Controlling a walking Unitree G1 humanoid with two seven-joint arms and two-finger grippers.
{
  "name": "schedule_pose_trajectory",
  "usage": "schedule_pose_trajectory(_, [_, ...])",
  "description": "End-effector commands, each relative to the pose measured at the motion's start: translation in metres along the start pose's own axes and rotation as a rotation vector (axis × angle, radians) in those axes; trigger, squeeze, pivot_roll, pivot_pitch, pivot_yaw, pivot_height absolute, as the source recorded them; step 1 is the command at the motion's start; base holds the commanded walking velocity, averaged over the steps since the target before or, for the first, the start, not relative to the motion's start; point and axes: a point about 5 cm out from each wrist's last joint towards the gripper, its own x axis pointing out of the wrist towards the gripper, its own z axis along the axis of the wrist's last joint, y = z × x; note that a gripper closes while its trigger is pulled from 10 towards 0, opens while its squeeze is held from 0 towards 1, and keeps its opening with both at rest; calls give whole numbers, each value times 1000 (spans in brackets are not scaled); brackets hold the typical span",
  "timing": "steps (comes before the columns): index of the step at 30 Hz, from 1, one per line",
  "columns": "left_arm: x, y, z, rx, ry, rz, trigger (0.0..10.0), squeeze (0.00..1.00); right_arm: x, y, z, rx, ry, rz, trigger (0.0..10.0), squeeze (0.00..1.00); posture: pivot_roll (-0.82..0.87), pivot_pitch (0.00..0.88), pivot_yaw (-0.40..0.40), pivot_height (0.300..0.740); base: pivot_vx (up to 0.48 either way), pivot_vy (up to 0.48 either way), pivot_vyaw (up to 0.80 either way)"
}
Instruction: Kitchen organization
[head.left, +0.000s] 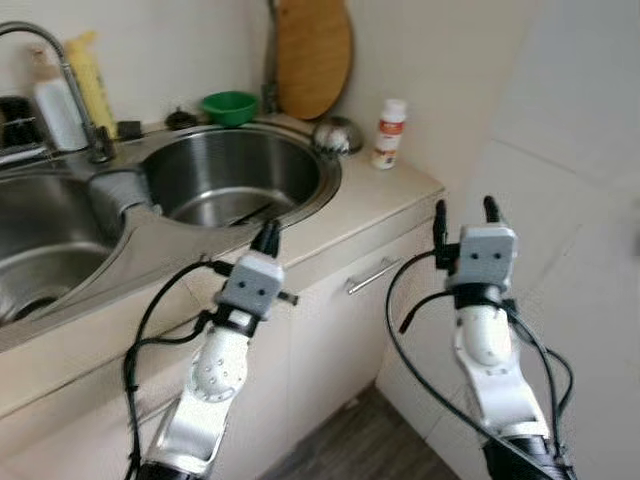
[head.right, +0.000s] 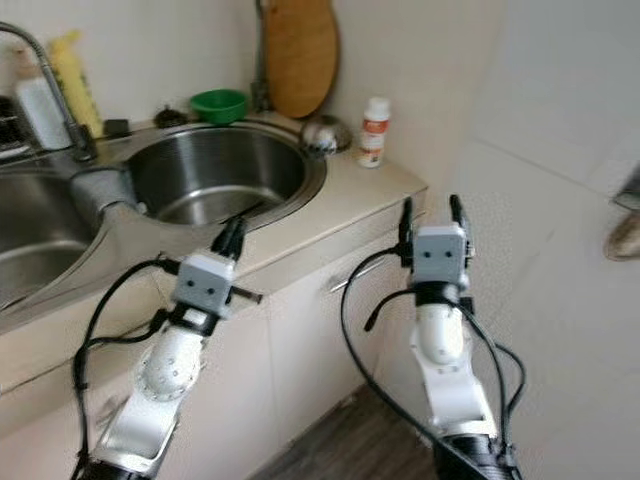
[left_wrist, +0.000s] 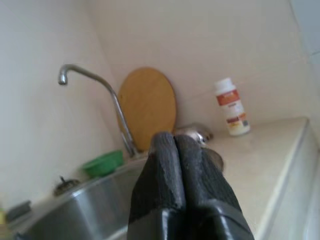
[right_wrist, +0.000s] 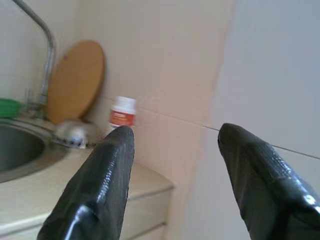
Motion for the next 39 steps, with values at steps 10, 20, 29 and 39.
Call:
schedule_pose_trajectory(10, [-3, -5, -5, -66, 29, -9, 10000, 0, -1, -3, -1, -14, -5, 1, 10000, 0, -66, 0, -28, 740, 0, 132, -160])
schedule_pose_trajectory(20, [-3, -6, -4, -79, 14, -12, 10000, 0, 0, -3, -3, -16, -1, 6, 10000, 0, -63, 0, -30, 740, 0, 265, 0])
schedule_pose_trajectory(29, [-4, -5, -1, -66, -21, -10, 10000, 0, -1, -2, -3, -18, -1, 7, 10000, 0, -63, 0, -27, 740, 0, 213, -178])
schedule_pose_trajectory(39, [-4, -5, -2, -101, -6, -18, 10000, 0, -1, -3, -5, -23, 5, -1, 10000, 0, -63, 0, -23, 740, 0, 0, -80])
